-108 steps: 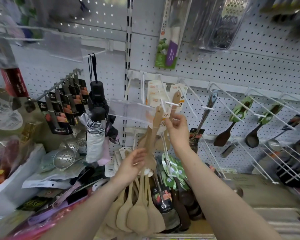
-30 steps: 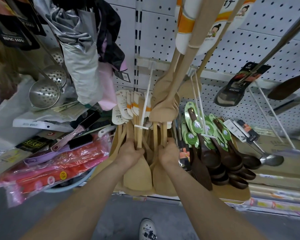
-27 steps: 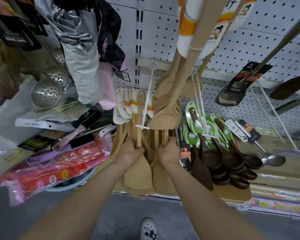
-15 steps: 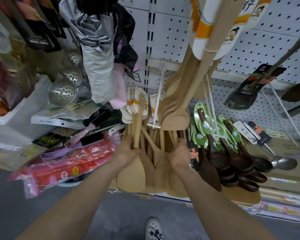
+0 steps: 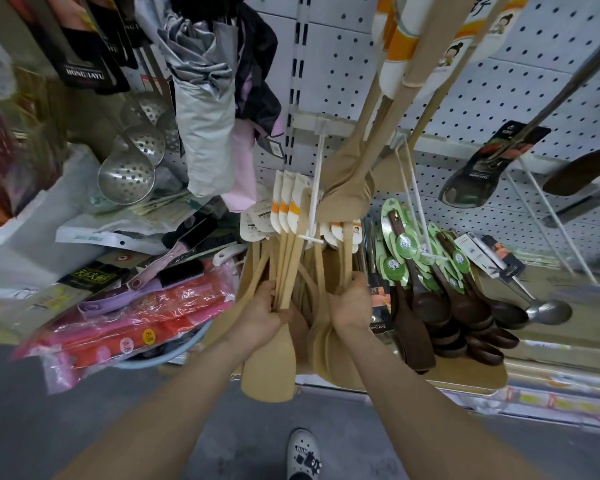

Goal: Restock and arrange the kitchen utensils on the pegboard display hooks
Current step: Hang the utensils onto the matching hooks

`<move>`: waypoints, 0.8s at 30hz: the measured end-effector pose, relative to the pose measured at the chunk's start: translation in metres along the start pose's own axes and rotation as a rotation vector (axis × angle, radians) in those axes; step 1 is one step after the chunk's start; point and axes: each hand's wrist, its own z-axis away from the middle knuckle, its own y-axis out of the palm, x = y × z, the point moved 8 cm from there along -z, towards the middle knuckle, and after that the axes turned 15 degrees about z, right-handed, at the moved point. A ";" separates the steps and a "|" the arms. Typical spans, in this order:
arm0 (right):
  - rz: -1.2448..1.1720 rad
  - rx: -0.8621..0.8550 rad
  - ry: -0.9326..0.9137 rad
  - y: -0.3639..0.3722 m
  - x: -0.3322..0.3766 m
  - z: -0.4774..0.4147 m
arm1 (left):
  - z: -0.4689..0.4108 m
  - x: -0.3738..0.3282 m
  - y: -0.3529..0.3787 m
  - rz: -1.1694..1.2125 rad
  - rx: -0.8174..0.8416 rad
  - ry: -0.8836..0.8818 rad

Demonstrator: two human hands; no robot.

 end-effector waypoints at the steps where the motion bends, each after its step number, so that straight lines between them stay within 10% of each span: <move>1: 0.011 -0.002 -0.006 -0.002 -0.002 0.001 | 0.002 0.002 0.002 -0.011 0.011 -0.003; 24: 0.008 0.084 0.024 -0.019 -0.035 0.073 | 0.026 0.031 0.014 0.041 0.021 0.080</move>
